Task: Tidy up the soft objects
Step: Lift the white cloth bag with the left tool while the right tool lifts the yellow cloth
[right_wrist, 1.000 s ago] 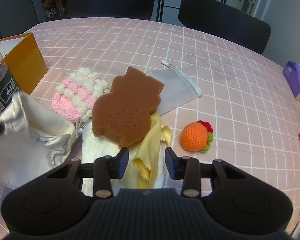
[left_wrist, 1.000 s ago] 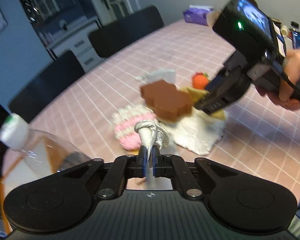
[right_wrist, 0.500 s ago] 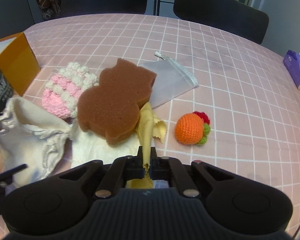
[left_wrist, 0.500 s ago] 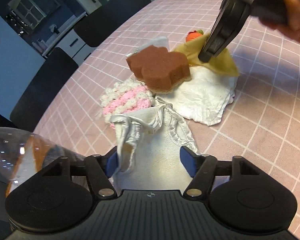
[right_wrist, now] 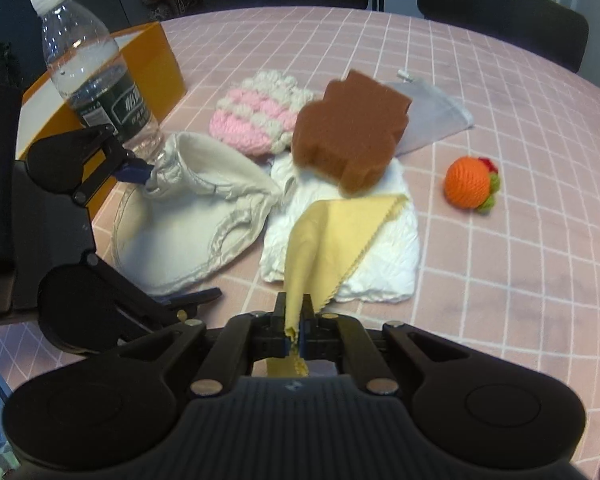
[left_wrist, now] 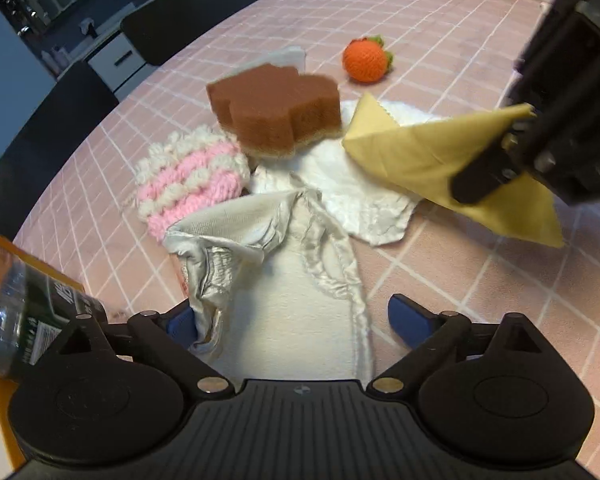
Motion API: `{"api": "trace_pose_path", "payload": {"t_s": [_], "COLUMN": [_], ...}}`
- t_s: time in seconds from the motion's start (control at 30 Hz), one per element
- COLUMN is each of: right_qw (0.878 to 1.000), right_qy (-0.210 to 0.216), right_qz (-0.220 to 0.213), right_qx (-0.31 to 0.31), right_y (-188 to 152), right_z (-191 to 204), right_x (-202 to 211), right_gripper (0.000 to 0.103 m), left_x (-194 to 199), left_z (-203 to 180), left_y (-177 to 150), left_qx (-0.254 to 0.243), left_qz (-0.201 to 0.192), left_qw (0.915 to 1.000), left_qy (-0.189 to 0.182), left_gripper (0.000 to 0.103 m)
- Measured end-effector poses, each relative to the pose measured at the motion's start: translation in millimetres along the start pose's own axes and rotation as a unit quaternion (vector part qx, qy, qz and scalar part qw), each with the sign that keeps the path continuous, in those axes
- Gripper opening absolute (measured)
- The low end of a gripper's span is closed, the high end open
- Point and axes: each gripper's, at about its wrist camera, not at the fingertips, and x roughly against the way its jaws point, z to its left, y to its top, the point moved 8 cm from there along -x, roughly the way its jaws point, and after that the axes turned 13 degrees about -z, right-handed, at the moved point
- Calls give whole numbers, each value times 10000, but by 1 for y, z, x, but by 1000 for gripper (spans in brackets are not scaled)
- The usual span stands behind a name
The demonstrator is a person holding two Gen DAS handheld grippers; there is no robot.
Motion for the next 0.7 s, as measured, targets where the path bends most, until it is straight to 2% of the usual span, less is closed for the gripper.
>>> {"api": "trace_pose_path", "payload": {"t_s": [0.07, 0.17, 0.23, 0.33, 0.4, 0.47, 0.57, 0.7], "right_qw": [10000, 10000, 10000, 9999, 9999, 9998, 9996, 9993], "right_qy": [1, 18, 52, 77, 102, 104, 97, 75], "right_qz": [27, 39, 20, 20, 14, -4, -16, -111], "right_qx": [-6, -12, 16, 79, 129, 188, 268, 358], "right_y": [-3, -4, -3, -4, -5, -5, -5, 1], "right_z": [-1, -1, 1, 6, 11, 16, 22, 29], "right_x": [-2, -2, -1, 1, 2, 5, 10, 23], "right_gripper": [1, 1, 1, 1, 1, 1, 1, 1], "left_x": [-4, -5, -6, -5, -2, 2, 8, 28], "left_z": [2, 7, 12, 20, 20, 21, 26, 34], "left_y": [-3, -4, -6, -9, -9, -10, -13, -9], "left_qx": [93, 360, 564, 785, 825, 740, 780, 1018], "left_qz": [-6, -40, -67, -98, -94, -96, -187, -438], "left_qw": [9999, 9993, 9984, 9968, 9965, 9972, 9966, 9937], "left_qy": [70, -20, -75, -112, -71, 35, 162, 186], "left_gripper": [103, 103, 99, 78, 53, 37, 28, 26]}}
